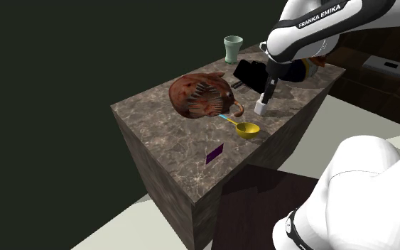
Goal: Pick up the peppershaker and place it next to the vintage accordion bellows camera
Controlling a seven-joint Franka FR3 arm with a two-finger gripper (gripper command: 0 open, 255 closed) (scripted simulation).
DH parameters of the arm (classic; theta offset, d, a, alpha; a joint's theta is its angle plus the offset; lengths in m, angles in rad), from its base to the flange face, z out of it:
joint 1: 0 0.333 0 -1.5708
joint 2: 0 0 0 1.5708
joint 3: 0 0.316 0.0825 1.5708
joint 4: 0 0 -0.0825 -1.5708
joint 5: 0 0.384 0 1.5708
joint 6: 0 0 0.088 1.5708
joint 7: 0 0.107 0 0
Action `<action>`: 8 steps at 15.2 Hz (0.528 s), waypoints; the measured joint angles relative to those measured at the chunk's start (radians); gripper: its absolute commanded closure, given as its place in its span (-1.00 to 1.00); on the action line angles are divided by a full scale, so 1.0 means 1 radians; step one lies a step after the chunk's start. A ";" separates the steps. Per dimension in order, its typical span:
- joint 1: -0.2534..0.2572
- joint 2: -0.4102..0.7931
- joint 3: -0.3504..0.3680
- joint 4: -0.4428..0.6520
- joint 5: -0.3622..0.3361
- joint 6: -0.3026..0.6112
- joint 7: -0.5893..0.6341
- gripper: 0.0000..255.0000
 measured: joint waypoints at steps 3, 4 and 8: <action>-0.005 -0.012 0.009 0.009 -0.004 -0.018 0.003 -1.00; -0.012 -0.030 0.028 0.024 -0.008 -0.050 0.013 -1.00; -0.039 -0.089 0.078 0.059 -0.025 -0.143 0.030 -1.00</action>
